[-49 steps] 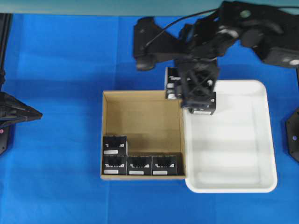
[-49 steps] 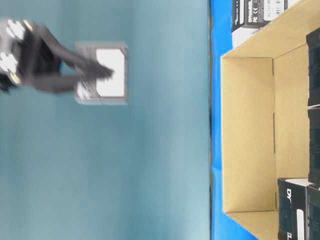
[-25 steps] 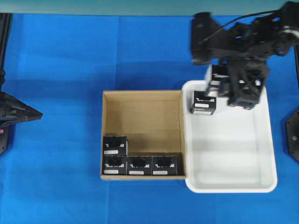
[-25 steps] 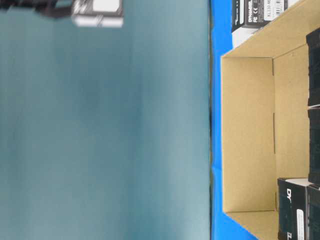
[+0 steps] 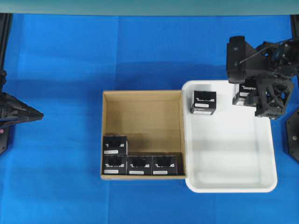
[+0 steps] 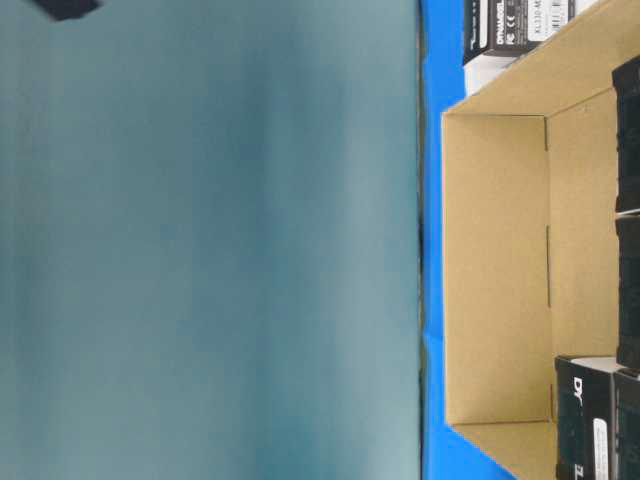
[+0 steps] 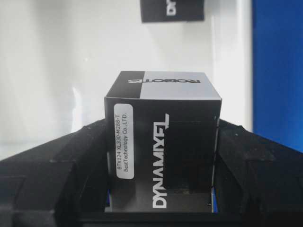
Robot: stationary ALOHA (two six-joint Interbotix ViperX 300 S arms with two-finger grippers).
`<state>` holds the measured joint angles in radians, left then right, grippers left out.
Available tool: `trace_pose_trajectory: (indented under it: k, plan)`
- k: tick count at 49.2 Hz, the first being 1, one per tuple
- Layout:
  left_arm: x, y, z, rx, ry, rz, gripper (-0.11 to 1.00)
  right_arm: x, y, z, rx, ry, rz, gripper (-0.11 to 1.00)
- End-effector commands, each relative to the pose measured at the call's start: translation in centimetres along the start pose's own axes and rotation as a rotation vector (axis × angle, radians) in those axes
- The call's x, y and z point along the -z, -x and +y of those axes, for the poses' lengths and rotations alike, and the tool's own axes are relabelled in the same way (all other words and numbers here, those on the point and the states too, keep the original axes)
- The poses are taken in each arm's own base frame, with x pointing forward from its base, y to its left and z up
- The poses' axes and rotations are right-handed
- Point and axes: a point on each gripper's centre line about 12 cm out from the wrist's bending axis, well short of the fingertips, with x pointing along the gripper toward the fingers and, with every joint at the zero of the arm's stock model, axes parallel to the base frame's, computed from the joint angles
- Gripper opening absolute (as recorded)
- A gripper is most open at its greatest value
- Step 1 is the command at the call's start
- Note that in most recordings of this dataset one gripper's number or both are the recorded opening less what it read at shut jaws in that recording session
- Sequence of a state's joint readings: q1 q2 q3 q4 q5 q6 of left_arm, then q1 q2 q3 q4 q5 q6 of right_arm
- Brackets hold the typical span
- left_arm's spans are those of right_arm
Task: Pick the box from inside the cardboard box.
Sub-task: 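Carry the held box right and lower it into the white tray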
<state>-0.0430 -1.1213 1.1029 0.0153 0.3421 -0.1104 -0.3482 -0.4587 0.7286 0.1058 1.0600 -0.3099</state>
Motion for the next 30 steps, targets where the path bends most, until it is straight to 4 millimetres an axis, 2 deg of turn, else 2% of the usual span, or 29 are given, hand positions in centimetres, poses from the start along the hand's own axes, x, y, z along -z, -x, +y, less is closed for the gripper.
trace_pose_trajectory:
  k: [1, 16, 30]
  plan:
    - [-0.4, -0.1, 0.0, 0.0, -0.001, -0.008, -0.07, 0.1, -0.9, -0.3, 0.019, 0.011, -0.023, 0.61]
    - [-0.4, -0.1, 0.0, 0.0, 0.0, -0.008, -0.07, 1.8, -4.8, -0.5, 0.026, 0.044, -0.001, 0.61]
    - [-0.6, -0.1, -0.1, 0.003, 0.018, -0.017, -0.07, 1.2, -7.5, -1.0, 0.032, 0.042, 0.002, 0.61]
